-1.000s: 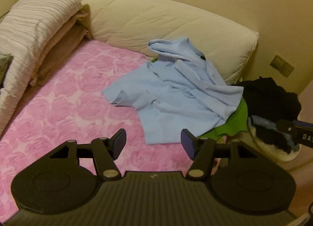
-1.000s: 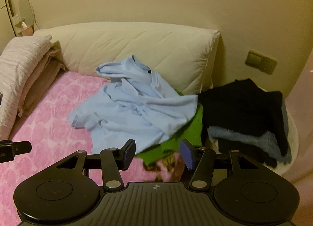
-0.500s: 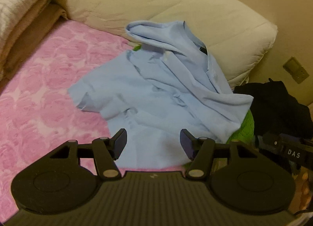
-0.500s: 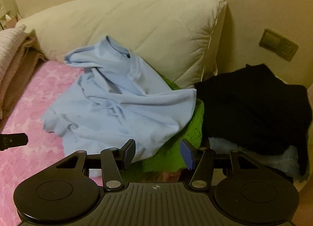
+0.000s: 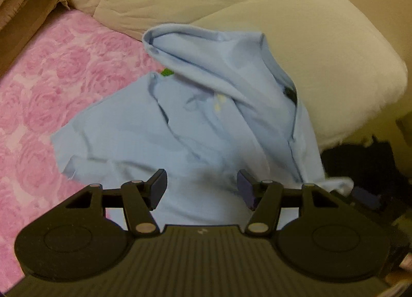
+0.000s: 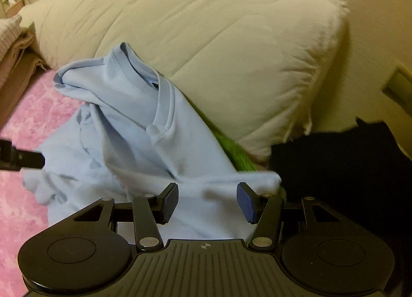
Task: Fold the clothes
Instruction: 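Close the left gripper on the sweatshirt while the right gripper grasps it too, then lift the sweatshirt with both grippers and drop it onto the open bed, then move both open grippers over the dropped sweatshirt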
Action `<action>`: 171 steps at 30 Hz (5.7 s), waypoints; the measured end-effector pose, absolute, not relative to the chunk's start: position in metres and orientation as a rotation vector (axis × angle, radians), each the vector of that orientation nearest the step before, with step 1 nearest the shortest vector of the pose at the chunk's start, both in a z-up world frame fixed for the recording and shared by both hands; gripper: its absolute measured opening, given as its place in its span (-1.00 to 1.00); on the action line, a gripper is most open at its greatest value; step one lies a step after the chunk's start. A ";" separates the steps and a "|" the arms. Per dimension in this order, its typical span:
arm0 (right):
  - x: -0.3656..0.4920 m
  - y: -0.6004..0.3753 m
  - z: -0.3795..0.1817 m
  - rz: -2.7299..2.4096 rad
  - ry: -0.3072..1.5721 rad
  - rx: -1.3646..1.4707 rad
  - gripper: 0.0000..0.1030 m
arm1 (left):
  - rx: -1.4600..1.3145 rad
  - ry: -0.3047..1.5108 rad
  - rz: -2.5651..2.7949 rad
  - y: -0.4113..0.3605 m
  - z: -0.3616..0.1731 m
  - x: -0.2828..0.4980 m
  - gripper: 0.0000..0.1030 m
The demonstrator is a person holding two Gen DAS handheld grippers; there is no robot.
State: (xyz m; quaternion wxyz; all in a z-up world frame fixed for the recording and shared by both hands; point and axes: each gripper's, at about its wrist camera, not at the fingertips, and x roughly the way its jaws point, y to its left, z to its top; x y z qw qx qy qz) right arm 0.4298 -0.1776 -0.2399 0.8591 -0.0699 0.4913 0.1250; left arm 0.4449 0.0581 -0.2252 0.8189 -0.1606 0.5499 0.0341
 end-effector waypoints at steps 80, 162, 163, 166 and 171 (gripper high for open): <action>-0.074 0.195 0.040 1.554 0.501 -0.347 -0.96 | -0.621 0.570 1.341 0.305 0.033 -0.394 -0.95; -0.128 0.058 -0.193 1.120 1.255 -0.671 -0.11 | -0.737 1.083 1.051 0.230 -0.129 -0.412 -0.40; -0.125 0.060 -0.196 1.108 1.263 -0.678 -0.11 | -0.747 1.082 1.042 0.237 -0.131 -0.411 -0.40; -0.118 0.071 -0.205 1.067 1.271 -0.712 -0.11 | -0.762 1.084 1.035 0.256 -0.138 -0.405 -0.40; -0.091 0.105 -0.217 1.064 1.241 -0.749 -0.11 | -0.786 1.080 1.049 0.290 -0.149 -0.391 -0.40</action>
